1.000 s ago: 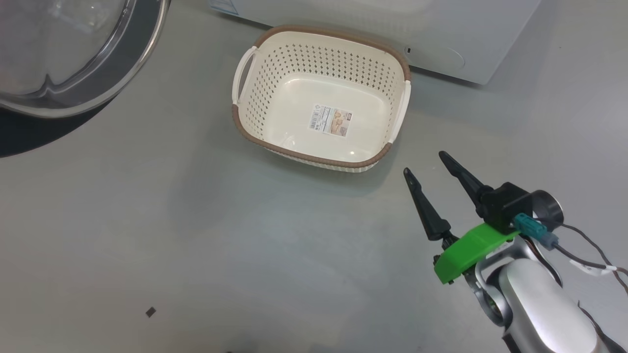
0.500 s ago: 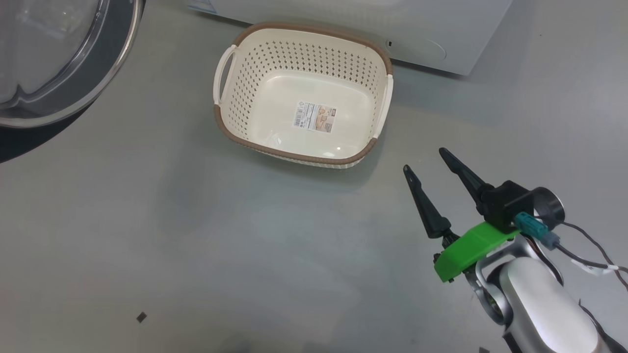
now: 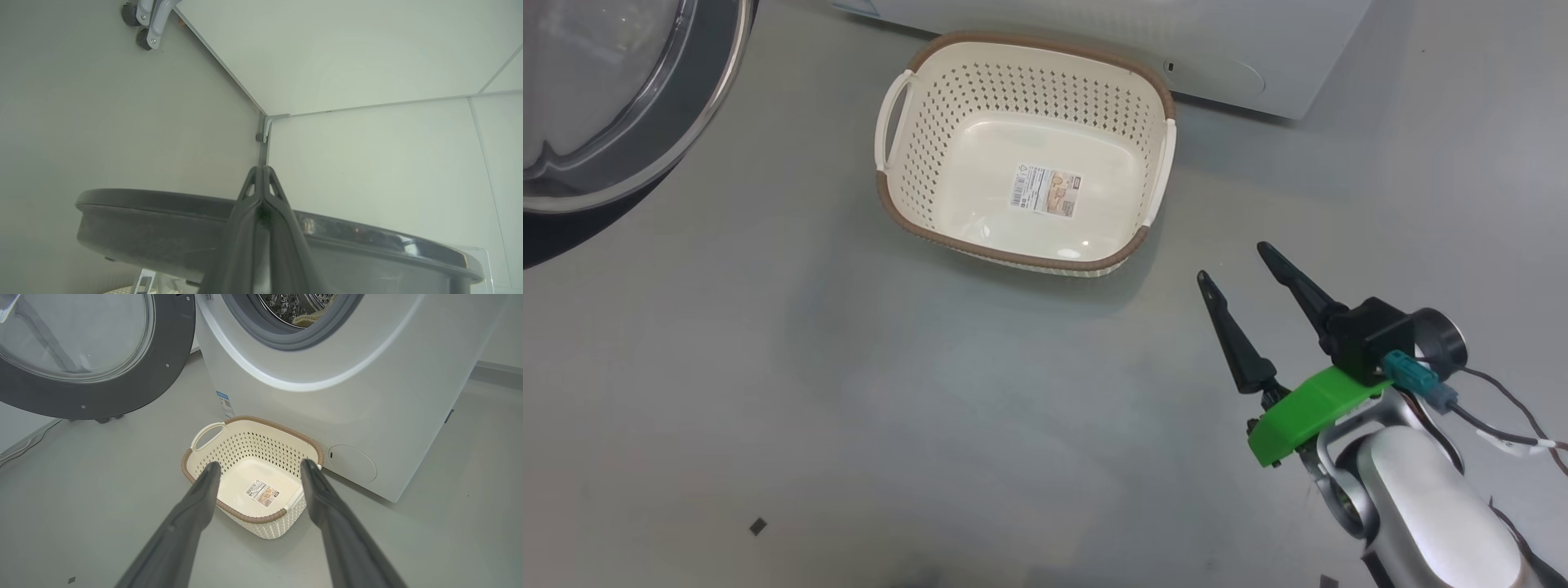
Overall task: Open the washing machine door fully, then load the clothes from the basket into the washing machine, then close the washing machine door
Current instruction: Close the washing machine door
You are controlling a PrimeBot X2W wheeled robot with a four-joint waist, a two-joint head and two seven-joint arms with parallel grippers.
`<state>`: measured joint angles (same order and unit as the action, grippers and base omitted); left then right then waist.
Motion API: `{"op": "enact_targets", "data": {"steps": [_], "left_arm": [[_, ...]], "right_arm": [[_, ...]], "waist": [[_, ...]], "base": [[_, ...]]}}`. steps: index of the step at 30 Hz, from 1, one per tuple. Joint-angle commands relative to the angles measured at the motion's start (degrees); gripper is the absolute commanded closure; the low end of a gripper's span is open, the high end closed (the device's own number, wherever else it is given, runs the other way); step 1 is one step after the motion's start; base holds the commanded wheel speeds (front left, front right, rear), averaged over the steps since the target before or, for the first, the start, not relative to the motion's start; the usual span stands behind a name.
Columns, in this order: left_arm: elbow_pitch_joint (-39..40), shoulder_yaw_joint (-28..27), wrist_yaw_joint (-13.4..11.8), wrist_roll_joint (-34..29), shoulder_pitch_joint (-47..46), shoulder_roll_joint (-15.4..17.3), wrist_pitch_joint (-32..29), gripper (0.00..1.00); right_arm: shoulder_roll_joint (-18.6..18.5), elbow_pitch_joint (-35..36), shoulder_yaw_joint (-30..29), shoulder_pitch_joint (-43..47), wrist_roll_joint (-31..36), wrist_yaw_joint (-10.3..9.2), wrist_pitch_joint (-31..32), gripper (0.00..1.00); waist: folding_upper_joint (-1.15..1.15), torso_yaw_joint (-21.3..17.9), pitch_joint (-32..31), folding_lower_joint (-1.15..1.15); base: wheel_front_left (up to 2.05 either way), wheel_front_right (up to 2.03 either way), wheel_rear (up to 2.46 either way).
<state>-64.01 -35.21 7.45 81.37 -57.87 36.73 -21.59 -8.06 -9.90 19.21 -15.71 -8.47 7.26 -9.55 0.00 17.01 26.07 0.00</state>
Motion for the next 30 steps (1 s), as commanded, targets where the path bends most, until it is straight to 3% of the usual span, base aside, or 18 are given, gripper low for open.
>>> {"op": "enact_targets", "data": {"steps": [1, 19, 30], "left_arm": [[1.5, 0.1, 0.0, 0.4, -0.3, 4.1, -1.4, 1.00], [5.9, 3.6, 0.0, 2.3, 4.1, 1.2, -15.3, 1.00], [15.3, 6.2, 0.0, 4.7, 8.6, -2.3, -24.9, 1.00]], "right_arm": [[0.3, 1.8, 1.2, 0.1, 0.5, 0.23, -0.1, 0.00], [1.0, 0.8, 1.4, 0.9, 0.2, 0.23, -0.5, 0.00], [1.7, -0.3, 1.7, 1.3, -0.3, 0.23, -1.3, 0.00]], "waist": [[0.00, 0.0, -0.1, 0.00], [0.00, 0.4, -2.7, 0.00], [0.00, 1.4, -4.7, 0.00]], "base": [[0.00, 0.00, 0.00], [0.00, 0.00, 0.00], [0.00, 0.00, 0.00]]}}
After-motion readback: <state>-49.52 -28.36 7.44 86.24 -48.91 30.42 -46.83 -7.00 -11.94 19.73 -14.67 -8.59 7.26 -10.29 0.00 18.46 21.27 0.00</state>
